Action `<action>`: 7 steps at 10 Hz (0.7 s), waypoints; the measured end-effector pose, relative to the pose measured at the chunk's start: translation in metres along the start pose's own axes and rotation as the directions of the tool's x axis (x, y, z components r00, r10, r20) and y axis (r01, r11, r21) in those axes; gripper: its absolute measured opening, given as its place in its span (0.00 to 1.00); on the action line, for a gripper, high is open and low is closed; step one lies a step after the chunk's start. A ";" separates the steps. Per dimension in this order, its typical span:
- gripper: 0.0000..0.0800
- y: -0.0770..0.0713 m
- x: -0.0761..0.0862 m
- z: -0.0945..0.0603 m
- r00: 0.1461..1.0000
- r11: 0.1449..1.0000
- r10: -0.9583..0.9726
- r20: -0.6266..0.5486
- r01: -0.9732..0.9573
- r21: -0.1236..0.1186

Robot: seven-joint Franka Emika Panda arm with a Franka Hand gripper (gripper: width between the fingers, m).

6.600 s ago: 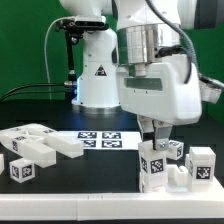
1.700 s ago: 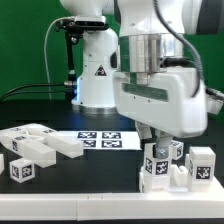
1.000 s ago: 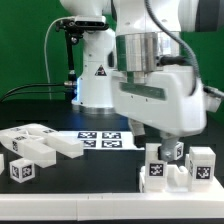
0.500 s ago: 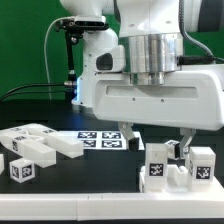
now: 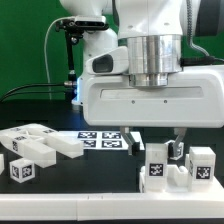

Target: Assemble chair

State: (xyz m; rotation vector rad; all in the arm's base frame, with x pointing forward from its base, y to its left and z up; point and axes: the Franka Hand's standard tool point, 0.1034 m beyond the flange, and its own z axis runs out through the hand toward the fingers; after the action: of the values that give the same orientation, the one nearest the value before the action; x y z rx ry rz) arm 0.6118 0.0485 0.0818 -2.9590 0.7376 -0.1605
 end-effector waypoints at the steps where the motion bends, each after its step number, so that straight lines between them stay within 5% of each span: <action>1: 0.35 0.000 0.000 0.000 0.998 0.998 0.070 0.000 -0.070 0.000; 4: 0.35 0.001 -0.001 -0.001 0.871 0.871 0.492 -0.002 -0.492 -0.010; 7: 0.36 0.000 -0.005 0.002 0.432 0.432 0.902 0.013 -0.902 0.019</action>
Offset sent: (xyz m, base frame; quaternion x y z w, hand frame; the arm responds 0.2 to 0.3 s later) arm 0.0043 -0.0040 0.0074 -0.0574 0.0379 0.3948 0.9162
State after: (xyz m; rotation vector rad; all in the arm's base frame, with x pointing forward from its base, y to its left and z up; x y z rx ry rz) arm 0.6072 0.0506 0.0799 -2.0687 2.1558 -0.0708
